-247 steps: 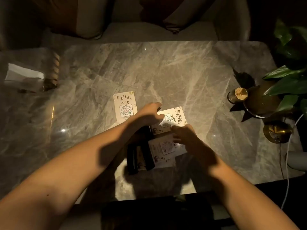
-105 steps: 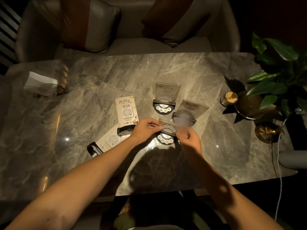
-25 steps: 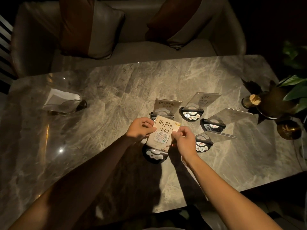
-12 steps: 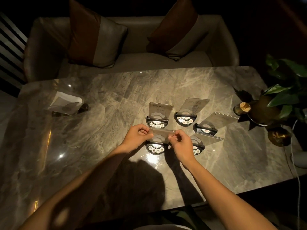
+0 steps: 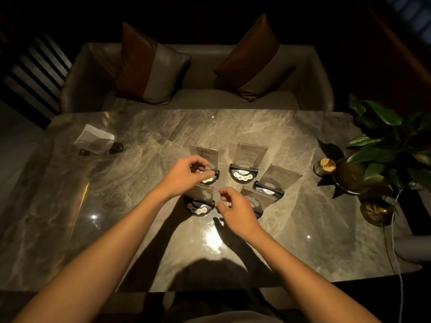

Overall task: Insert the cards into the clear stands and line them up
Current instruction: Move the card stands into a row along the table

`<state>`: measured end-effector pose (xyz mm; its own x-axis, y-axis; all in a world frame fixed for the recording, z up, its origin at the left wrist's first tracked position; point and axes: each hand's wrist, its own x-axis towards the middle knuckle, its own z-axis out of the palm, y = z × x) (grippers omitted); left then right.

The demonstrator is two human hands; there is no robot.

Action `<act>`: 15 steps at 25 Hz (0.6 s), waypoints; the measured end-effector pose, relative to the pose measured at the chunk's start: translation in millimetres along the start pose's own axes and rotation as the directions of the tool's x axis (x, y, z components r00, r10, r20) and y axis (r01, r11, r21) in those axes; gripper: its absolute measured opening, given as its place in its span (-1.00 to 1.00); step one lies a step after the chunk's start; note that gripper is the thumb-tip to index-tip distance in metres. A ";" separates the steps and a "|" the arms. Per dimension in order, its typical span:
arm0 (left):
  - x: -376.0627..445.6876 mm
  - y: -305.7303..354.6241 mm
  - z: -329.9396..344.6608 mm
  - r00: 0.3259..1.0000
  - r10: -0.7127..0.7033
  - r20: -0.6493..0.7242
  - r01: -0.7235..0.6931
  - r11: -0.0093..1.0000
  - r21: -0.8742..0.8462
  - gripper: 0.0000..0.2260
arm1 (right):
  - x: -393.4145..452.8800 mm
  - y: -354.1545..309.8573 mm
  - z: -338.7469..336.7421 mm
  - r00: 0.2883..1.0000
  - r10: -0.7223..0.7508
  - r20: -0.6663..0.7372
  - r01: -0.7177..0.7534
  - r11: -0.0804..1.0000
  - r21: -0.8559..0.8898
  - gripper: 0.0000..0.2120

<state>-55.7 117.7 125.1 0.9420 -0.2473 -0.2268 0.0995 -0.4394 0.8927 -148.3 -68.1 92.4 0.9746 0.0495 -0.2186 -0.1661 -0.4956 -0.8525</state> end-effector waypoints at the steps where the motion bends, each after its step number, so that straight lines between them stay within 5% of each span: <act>1: 0.2 10.7 9.7 0.999 0.026 -0.037 -0.027 1.000 -0.007 -0.77 | -3.7 -2.8 -13.9 0.999 -0.043 -0.007 0.043 0.999 -0.011 -0.74; 6: 7.2 45.9 53.8 0.995 0.078 -0.068 -0.081 0.996 -0.033 -0.77 | -2.4 -12.4 -89.9 0.972 -0.176 -0.158 0.166 0.983 -0.074 -0.77; 15: 73.2 77.6 92.0 0.977 0.212 -0.008 -0.206 0.958 0.198 -0.63 | 31.2 18.5 -170.2 0.943 -0.168 -0.286 0.057 0.932 -0.358 -0.66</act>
<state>-8.5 -13.9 141.9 0.9443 -0.3277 -0.0291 -0.1622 -0.5407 0.8254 -95.4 -223.3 150.7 0.9903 -0.1185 0.0725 -0.0454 -0.7692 -0.6374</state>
